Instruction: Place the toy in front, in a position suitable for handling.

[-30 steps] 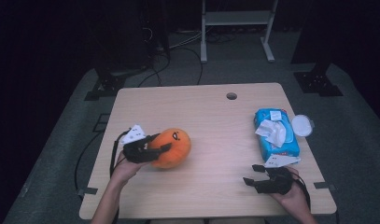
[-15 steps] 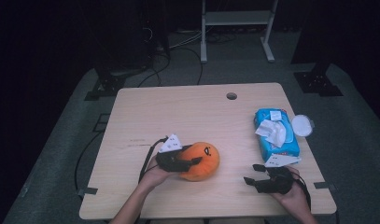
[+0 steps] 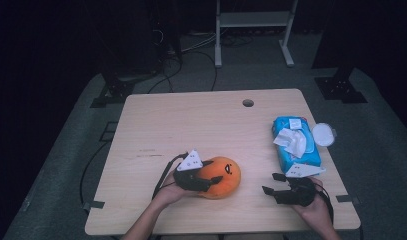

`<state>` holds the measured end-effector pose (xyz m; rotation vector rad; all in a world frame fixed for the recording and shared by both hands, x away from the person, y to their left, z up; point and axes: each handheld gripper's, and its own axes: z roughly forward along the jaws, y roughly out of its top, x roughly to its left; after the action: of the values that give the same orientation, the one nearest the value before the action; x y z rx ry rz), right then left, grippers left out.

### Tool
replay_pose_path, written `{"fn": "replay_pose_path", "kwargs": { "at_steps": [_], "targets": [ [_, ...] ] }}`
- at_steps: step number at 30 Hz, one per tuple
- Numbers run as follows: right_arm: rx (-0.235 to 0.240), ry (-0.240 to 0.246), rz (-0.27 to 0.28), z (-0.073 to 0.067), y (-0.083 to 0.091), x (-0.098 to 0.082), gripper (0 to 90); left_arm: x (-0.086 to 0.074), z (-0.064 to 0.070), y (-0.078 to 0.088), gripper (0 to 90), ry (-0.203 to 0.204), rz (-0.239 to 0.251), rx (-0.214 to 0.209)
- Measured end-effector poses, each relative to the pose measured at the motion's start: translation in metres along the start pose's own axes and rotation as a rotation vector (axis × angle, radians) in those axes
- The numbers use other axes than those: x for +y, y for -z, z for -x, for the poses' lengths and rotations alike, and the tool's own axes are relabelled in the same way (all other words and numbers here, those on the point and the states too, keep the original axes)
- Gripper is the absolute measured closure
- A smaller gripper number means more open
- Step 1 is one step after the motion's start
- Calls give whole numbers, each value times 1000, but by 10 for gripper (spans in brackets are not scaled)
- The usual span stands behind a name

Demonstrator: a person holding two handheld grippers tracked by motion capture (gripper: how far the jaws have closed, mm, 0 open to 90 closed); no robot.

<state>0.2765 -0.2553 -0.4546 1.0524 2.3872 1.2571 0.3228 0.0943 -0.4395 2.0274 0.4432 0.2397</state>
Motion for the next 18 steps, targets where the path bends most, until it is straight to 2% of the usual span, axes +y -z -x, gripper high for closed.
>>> {"fn": "replay_pose_path", "kwargs": {
  "at_steps": [3,5,8,13,14,15,17,18],
  "targets": [
    [-14,12,23,0,5,4,346,-1,1,-1,385,-9,-1,3],
    [-33,27,70,0,17,14,352,-2,0,-1,385,-5,-6,1],
    [-55,35,97,4,27,22,353,-2,0,-2,385,-5,-9,4],
    [-118,13,145,28,43,41,351,0,4,-3,384,-33,-27,12],
    [-128,11,146,32,44,44,350,0,4,-4,384,-38,-28,14],
    [-156,-3,147,44,45,51,350,0,5,-4,384,-39,-28,14],
    [-174,-27,153,57,45,57,350,0,4,-4,384,-41,-32,14],
    [-174,-27,153,57,45,57,350,0,5,-4,384,-42,-33,15]
  ]
}}
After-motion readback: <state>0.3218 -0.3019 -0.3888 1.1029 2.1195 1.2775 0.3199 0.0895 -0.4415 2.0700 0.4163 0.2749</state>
